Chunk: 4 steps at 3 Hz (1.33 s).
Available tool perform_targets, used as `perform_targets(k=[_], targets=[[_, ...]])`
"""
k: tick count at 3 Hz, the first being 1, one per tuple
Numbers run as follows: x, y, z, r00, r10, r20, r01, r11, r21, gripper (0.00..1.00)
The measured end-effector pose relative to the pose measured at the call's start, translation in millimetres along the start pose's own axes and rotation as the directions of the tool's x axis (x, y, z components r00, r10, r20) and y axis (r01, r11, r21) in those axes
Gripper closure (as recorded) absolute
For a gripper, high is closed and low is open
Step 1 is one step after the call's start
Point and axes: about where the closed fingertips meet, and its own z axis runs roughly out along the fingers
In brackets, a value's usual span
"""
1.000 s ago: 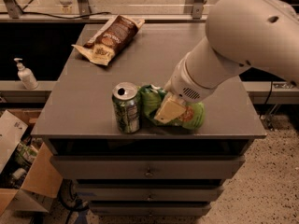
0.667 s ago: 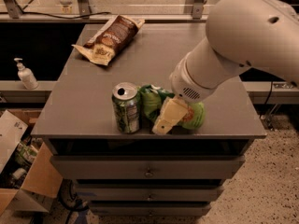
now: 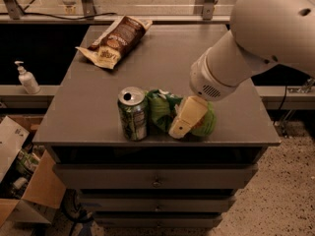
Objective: Move green rice chip bag near green can
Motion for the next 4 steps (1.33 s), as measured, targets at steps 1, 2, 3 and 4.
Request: perform_targets(k=[1,2,3,4], targets=[[28,-31,-26,0.999,0.052,-0.003,-0.052,0.997,0.057,0.0],[69,-56,-57,0.99,0.141,-0.017,-0.138,0.9828,0.122,0.0],[69,-55,-57,0.99,0.141,-0.017,-0.138,0.9828,0.122,0.0],[76,-56,-56,0.988,0.152,-0.028,-0.147,0.9807,0.128,0.0]])
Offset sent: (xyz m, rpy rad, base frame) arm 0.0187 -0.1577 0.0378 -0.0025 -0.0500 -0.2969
